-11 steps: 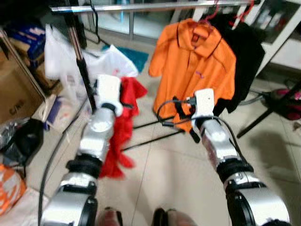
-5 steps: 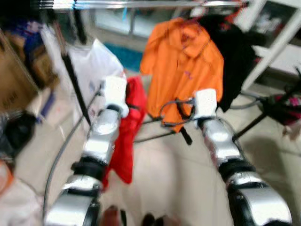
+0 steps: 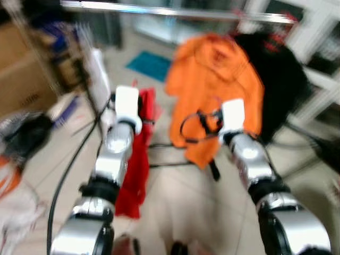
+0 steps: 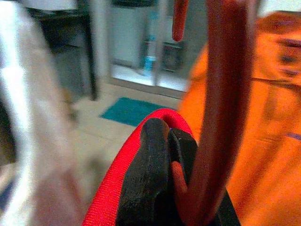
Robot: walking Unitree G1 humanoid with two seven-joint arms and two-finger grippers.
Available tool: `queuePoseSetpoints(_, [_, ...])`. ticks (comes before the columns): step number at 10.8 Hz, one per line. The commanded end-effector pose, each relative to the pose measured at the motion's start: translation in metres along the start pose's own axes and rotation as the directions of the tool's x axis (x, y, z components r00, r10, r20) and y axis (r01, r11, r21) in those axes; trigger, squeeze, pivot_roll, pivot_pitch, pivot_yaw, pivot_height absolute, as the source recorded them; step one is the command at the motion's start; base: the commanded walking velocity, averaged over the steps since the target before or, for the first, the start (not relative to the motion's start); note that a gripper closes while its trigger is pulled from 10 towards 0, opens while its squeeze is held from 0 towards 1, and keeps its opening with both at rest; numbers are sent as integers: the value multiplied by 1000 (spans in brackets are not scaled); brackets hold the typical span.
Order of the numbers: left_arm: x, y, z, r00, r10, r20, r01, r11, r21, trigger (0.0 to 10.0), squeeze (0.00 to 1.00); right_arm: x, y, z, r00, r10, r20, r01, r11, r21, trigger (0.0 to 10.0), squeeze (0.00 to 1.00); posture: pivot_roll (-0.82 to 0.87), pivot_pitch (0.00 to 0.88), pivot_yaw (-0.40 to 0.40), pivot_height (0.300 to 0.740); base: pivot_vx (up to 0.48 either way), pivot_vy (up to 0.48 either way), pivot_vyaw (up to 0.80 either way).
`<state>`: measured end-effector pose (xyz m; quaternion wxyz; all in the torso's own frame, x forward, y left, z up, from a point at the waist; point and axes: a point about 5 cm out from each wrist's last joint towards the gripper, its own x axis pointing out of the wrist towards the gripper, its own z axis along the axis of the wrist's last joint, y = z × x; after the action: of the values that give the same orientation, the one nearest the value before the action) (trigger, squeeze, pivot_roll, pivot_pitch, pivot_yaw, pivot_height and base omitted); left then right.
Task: Hang hanger
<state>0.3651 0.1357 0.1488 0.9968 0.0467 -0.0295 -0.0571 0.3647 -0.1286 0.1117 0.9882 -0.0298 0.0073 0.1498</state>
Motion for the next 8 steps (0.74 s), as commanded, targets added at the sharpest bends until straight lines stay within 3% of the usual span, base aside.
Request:
queuePoseSetpoints(1, [1, 4, 3, 1000, 24, 17, -24, 1000, 12, 10000, 0, 1, 5, -2, 1000, 9, -8, -9, 1000, 11, 10000, 0, -15, 108, -107, 740, 0, 0, 0])
queuePoseSetpoints(3, [0, 8, 6, 999, 24, 40, -25, 1000, 15, 10000, 0, 0, 5, -3, 1000, 2, -7, -2, 1000, 18, 10000, 0, -16, 114, -103, 740, 0, 0, 0])
queuePoseSetpoints(8, [5, 11, 28, 993, -34, 116, 24, 996, 85, 10000, 0, -3, -9, 12, 987, -112, 117, 104, 992, 69, 10000, 0, -27, 127, -90, 740, 452, 0, 0])
